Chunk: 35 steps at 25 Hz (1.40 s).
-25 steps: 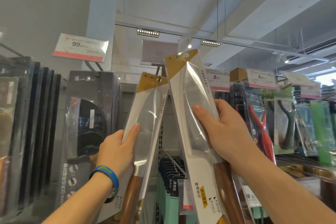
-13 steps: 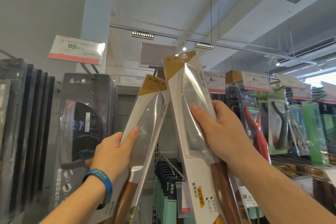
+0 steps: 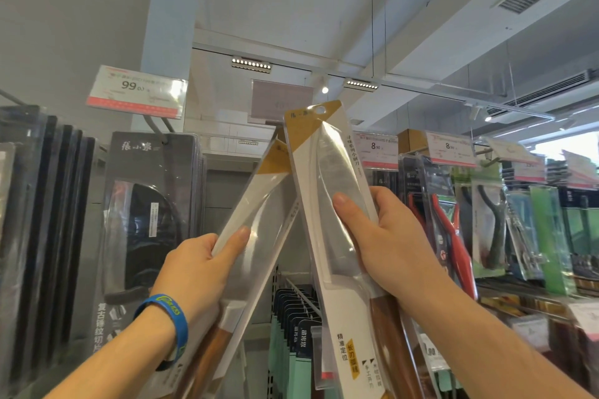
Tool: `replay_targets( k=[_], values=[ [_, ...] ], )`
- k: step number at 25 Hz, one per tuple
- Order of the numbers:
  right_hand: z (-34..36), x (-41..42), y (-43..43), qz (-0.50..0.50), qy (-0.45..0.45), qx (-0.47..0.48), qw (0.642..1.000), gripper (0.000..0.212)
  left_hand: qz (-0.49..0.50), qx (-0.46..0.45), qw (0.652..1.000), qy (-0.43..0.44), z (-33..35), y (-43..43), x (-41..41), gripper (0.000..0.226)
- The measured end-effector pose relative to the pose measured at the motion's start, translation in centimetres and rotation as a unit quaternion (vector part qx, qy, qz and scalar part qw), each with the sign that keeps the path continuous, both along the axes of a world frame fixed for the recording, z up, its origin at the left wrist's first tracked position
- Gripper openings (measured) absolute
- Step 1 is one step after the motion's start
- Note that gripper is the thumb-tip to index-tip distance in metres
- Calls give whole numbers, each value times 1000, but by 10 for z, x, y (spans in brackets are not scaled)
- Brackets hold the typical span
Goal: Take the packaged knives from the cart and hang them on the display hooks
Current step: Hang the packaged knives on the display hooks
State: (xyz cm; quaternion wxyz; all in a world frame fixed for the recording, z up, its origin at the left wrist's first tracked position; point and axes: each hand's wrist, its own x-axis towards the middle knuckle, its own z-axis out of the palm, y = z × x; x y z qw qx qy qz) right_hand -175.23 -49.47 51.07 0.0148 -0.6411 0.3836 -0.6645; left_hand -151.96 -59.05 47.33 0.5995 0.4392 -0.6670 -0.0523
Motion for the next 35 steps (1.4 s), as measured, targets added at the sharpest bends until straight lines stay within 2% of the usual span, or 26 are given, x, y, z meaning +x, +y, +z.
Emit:
replay_targets(
  k=[6, 13, 24, 35],
  values=[
    [0, -3, 2, -9, 6, 7, 1000, 18, -2, 5, 1000, -4, -2, -1, -5, 84],
    [-1, -5, 5, -8, 7, 11, 1000, 19, -7, -16, 999, 44, -3, -5, 2, 84],
    [-1, 4, 8, -4, 9, 16, 1000, 21, -68, 26, 995, 69, -4, -7, 6, 82],
    [-5, 11, 5, 12, -14, 14, 1000, 21, -54, 29, 996, 62, 9, -4, 0, 85]
  ],
)
